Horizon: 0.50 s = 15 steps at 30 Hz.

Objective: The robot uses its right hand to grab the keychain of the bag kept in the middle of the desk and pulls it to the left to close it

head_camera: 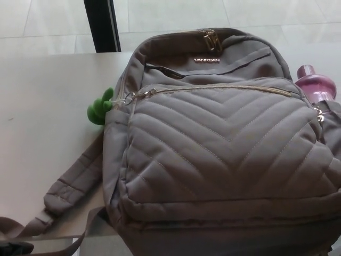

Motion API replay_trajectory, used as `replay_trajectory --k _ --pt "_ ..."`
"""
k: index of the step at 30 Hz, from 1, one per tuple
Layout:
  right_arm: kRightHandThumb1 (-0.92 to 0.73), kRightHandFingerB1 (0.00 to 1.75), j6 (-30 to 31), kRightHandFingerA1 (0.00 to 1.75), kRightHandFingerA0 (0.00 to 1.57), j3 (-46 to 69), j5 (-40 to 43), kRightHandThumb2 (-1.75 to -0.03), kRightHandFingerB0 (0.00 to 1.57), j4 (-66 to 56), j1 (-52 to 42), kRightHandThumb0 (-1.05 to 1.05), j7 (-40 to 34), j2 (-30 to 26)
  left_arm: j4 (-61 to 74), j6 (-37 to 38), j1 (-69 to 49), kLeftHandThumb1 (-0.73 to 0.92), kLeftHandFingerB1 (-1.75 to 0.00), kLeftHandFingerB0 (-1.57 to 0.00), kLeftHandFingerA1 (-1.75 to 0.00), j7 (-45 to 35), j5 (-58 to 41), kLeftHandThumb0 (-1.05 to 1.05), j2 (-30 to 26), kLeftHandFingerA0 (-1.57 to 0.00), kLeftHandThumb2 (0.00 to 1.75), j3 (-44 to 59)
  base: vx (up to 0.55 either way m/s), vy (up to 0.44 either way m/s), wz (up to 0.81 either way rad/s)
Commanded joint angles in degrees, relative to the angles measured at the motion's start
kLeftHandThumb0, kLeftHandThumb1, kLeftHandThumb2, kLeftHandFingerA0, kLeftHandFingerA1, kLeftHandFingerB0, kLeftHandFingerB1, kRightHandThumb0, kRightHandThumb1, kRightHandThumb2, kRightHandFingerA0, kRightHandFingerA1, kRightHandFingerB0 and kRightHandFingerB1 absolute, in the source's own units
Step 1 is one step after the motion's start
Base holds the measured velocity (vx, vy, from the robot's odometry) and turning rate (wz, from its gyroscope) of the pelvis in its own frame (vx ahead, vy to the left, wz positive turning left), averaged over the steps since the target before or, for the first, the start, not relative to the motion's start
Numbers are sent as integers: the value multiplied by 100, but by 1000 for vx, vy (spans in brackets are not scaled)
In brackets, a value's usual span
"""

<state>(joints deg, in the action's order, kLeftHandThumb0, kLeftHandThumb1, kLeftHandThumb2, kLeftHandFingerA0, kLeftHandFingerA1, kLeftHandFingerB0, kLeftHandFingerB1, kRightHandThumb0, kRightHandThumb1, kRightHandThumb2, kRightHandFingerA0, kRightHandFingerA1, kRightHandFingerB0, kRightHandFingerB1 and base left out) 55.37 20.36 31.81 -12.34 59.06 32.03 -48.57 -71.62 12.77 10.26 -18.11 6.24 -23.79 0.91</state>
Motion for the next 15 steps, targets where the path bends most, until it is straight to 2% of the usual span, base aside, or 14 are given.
replay_trajectory --k 1,6,15 --pt "-61 28 -370 42 5 -25 -89 -94 6 110 116 -69 -63 -76 8 -257 470 92 -49 -31 -59 83 4 -66 -341 -42 91 86 0 0 7" --pt "-61 28 -442 42 5 -164 -107 -94 6 238 221 -69 14 -147 -20 -249 412 92 -49 -31 -59 133 -4 -66 -186 -42 91 102 0 0 0" --pt "-61 28 -104 42 5 480 161 -94 6 -325 -569 -69 -70 -329 10 -226 295 92 -49 -31 -59 44 158 -66 -289 -42 91 -81 0 0 0"
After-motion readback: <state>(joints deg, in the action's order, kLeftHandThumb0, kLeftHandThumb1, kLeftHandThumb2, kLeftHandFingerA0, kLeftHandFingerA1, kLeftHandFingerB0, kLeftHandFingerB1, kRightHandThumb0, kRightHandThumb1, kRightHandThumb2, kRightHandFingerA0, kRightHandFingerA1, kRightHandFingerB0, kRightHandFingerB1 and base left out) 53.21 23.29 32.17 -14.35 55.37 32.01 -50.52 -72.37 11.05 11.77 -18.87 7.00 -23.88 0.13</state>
